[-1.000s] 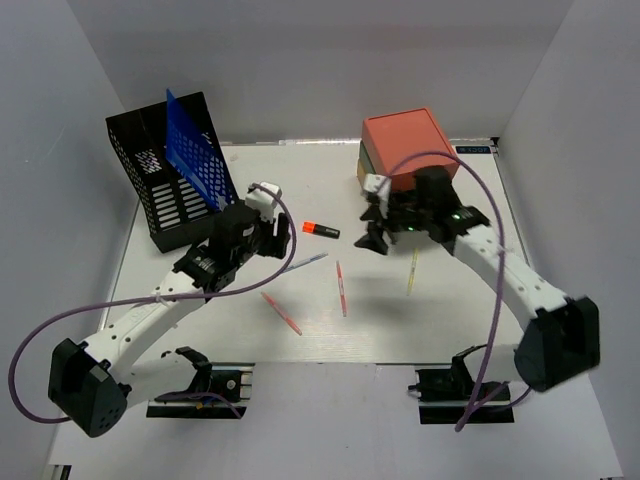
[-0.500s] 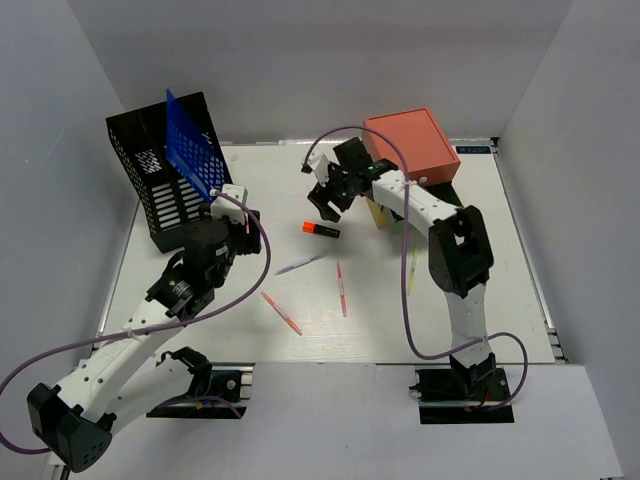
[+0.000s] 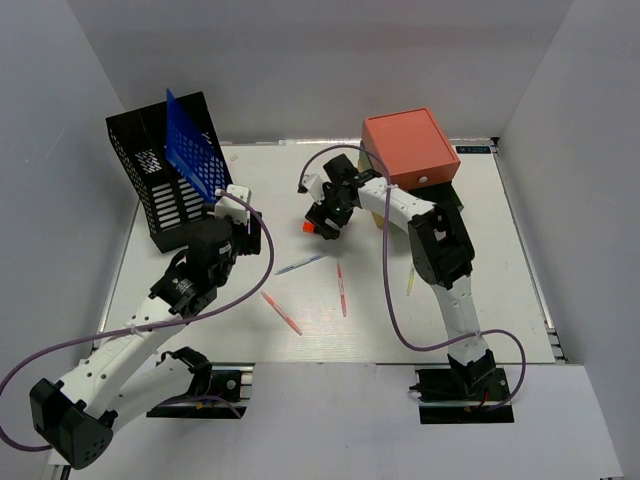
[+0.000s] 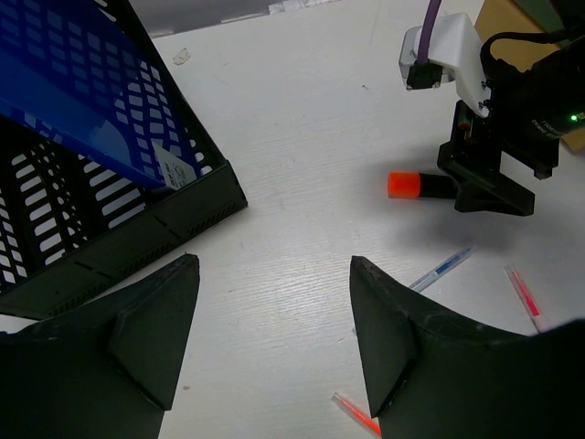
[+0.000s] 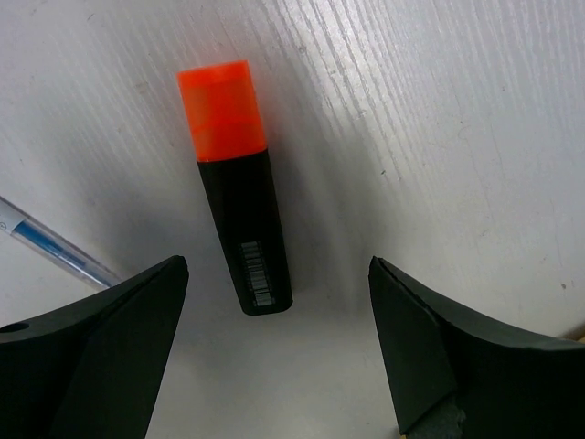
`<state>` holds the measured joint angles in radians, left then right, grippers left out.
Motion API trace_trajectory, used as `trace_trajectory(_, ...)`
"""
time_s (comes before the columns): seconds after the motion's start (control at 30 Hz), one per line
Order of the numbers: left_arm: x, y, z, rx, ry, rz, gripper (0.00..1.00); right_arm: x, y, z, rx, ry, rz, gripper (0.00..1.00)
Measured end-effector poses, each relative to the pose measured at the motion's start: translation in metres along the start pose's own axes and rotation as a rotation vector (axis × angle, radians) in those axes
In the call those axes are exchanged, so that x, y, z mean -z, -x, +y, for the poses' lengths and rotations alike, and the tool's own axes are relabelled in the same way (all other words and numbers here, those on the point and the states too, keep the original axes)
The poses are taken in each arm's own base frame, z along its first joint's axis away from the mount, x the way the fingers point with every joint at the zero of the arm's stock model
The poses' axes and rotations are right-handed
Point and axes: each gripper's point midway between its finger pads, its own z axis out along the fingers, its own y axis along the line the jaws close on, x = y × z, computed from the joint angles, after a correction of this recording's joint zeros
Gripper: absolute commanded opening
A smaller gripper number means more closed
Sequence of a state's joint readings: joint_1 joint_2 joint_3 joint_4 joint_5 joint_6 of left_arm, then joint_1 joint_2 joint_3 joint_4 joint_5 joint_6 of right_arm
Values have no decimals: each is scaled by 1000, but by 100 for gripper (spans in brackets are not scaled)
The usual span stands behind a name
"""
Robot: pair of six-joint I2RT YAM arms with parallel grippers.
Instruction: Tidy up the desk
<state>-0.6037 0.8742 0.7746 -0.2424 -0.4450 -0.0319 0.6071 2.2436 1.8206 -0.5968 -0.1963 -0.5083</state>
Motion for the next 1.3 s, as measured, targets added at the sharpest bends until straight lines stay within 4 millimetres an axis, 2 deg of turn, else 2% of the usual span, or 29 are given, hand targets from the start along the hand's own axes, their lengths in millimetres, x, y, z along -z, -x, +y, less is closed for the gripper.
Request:
trace_trajectory(0.2,-1,-2,0,-9,0,5,76,-11,-5,1,7,0,22,80)
trace_trajectory(0.3,-1,-2,0,-10,0,6,76,-15,-2,3,21,-3,15,72)
trace_trajectory(0.4,-1,-2,0,-11,0,6,76,-19,3,6,45,-11,-4,58)
trace_trajectory(0.43,-1,-2,0,-12,0,6,76,-20,5,8,56,-14,-12,47)
trace_trajectory(0.5,-1,-2,0,-12,0,7,76,-21,5,11,69,-16,-21,37)
trace_trajectory(0.53,-1,-3,0,-13,0,7,76,-20,4,12,72,-18,-21,27)
trace_trajectory(0.6,-1,-3,0,-13,0,8,76,-20,5,13,87,-18,-26,18)
trace_trajectory(0.63,-1,-4,0,-14,0,9,75,-20,6,13,90,-16,-30,8)
trace_trajectory(0.77,-2,-5,0,-16,0,11,75,-17,5,14,94,-4,-33,0)
trace_trajectory(0.87,-2,-5,0,-16,0,11,76,-7,-3,23,83,32,-18,0)
trace_trajectory(0.93,-2,-5,0,-17,0,11,75,10,-2,31,78,57,-29,0)
trace_trajectory(1.0,-2,-6,0,-19,0,12,75,40,8,38,85,69,-76,0)
trace_trajectory(1.07,-2,-7,0,-21,0,14,75,82,26,43,109,56,-159,0)
trace_trajectory(1.17,-2,-7,0,-23,-1,13,75,160,59,49,178,2,-329,0)
trace_trajectory(1.23,-2,-7,-1,-22,-2,12,75,204,71,56,220,-37,-419,0)
trace_trajectory(1.3,-2,-6,-1,-22,-5,11,76,240,72,59,265,-98,-481,0)
